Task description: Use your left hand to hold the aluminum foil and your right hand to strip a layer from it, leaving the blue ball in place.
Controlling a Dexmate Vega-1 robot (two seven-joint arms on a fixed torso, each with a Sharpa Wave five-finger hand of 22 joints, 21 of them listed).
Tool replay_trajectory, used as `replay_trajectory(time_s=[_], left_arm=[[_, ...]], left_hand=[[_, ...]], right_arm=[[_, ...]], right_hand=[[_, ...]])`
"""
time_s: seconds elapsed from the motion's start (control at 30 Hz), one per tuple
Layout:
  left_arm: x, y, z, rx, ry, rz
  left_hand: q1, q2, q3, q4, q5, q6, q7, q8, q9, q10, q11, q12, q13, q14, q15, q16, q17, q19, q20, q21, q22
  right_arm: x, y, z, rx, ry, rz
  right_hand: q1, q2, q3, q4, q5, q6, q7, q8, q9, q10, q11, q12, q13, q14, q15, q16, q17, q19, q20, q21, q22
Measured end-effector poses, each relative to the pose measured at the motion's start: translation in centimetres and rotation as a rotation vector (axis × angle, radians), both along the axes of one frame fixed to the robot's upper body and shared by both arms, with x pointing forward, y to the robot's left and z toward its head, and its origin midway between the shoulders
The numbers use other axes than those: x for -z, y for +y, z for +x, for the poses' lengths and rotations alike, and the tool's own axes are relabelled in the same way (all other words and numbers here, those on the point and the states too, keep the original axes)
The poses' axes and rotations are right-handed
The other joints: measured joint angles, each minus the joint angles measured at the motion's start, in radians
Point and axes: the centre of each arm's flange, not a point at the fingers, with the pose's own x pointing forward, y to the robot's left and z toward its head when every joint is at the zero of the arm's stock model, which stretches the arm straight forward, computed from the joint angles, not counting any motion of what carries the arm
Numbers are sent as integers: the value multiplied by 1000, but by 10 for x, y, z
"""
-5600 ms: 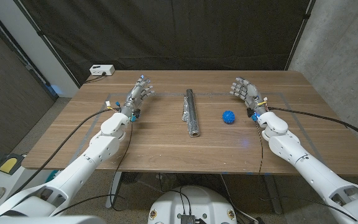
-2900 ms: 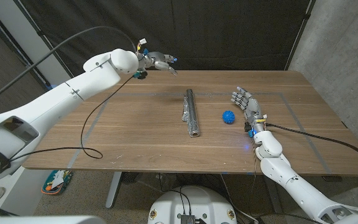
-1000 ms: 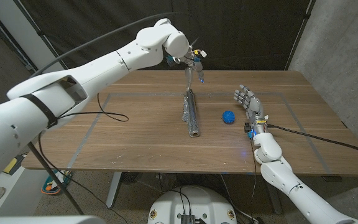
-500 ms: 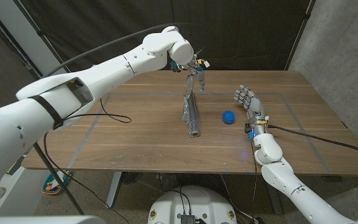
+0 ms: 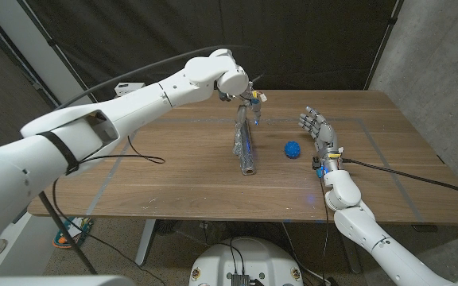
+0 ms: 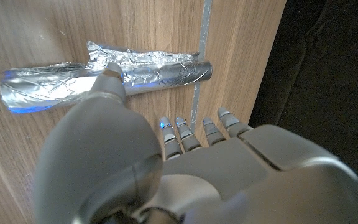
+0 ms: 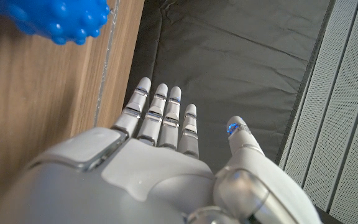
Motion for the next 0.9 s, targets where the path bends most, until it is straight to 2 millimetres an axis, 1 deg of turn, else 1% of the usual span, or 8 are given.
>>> replay_trajectory(time_s=[0.1,0.13,0.23,0.33,0.43,0.53,0.8,0.9], left_arm=[[7,1,2,15,-22,9],[8,1,2,18,-25,10],[13,3,4,36,-49,12],[18,6,7,41,-54,13],[22,8,9,55,-82,24],[27,9,11,61,-94,32],[37,11,16,72,-111,53],[43,13,18,76,-115,63]], left_hand=[[8,8,-3,3,0,19,-5,14,5,23,-3,12,5,48,-4,17,5,28,2,8,0],[15,15,-3,3,0,22,-3,16,5,28,-3,12,5,59,-4,18,5,37,1,14,0],[14,15,-7,-2,0,31,-4,20,5,33,-6,20,5,79,-7,18,9,51,1,20,0],[16,16,-7,-2,0,38,-2,26,5,44,-6,20,5,82,-5,19,9,60,6,22,0],[19,19,-7,-2,0,57,-4,35,9,53,-7,20,5,94,-7,19,9,65,1,22,0],[20,20,-11,-6,0,65,-2,42,9,53,-7,20,4,93,-7,19,9,69,4,22,0],[23,16,-11,-6,0,76,-2,49,9,53,-7,20,4,93,-7,19,9,69,4,22,0],[25,14,-11,-6,0,82,-7,49,9,53,-7,20,4,97,-4,19,9,69,4,22,0]], right_arm=[[0,1,-1,-1,-2,-3],[0,1,-1,-1,-3,-4],[-1,1,-2,-2,-5,-6],[0,2,-3,-2,-5,-7],[-1,2,-4,-3,-8,-9],[-1,2,-4,-3,-8,-11],[-2,4,-4,-5,-2,-17],[-2,5,-4,-7,-2,-19]], right_hand=[[0,0,0,0,0,0,0,0,0,0,0,0,0,0,0,0,0,0,0,0,0],[0,0,0,0,0,0,0,0,0,0,0,0,0,0,0,0,0,0,0,0,0],[0,0,0,0,0,0,0,0,0,0,0,0,0,4,4,0,0,0,0,0,0],[0,0,0,0,0,0,0,0,0,0,0,0,0,4,4,0,0,0,0,0,0],[-4,-4,-3,3,0,0,0,0,0,0,0,0,0,4,4,0,0,0,0,0,0],[-4,-4,-4,4,0,0,0,-4,0,0,0,0,0,4,4,0,0,0,0,0,0],[-4,-4,-4,4,0,0,0,-4,0,0,0,0,0,4,4,0,0,0,0,0,0],[-4,-4,-4,4,0,0,0,-4,0,0,0,0,0,4,4,0,0,0,0,0,0]])
